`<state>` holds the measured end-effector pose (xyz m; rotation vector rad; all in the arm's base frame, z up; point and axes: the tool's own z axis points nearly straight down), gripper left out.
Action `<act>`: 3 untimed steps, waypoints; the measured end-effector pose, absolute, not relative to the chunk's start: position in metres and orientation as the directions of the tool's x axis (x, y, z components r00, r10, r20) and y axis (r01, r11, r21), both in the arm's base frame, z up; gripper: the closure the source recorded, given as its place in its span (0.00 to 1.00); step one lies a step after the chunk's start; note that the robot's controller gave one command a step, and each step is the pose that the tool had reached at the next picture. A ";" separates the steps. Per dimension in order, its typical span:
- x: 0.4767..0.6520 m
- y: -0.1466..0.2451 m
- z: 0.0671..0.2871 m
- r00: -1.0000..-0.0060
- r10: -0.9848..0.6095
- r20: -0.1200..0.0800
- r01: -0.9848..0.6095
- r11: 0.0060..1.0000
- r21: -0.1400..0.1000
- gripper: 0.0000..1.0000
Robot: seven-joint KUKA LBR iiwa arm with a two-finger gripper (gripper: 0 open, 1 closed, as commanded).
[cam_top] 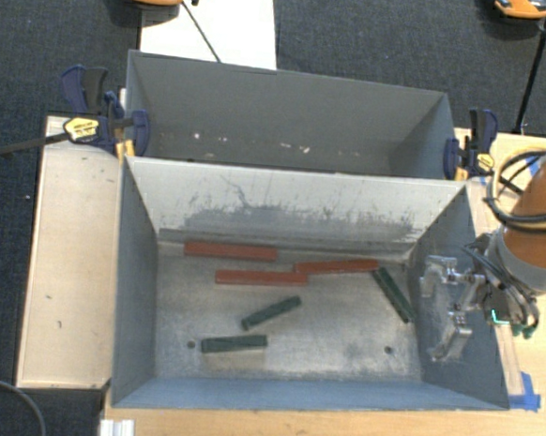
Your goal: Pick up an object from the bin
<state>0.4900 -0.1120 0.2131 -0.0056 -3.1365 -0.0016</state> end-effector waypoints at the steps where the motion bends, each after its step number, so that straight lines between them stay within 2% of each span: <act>1: 0.492 -0.112 0.217 -1.000 -0.001 -0.003 -0.001 1.000 -0.001 0.00; 2: 0.530 -0.098 0.164 -0.998 -0.055 -0.010 -0.055 0.998 -0.003 0.00; 3: 0.528 -0.079 0.095 -0.997 -0.076 -0.007 -0.076 0.997 -0.001 0.00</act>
Offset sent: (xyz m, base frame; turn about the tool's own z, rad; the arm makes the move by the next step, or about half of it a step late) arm 0.0721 0.0288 -0.1088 -0.1208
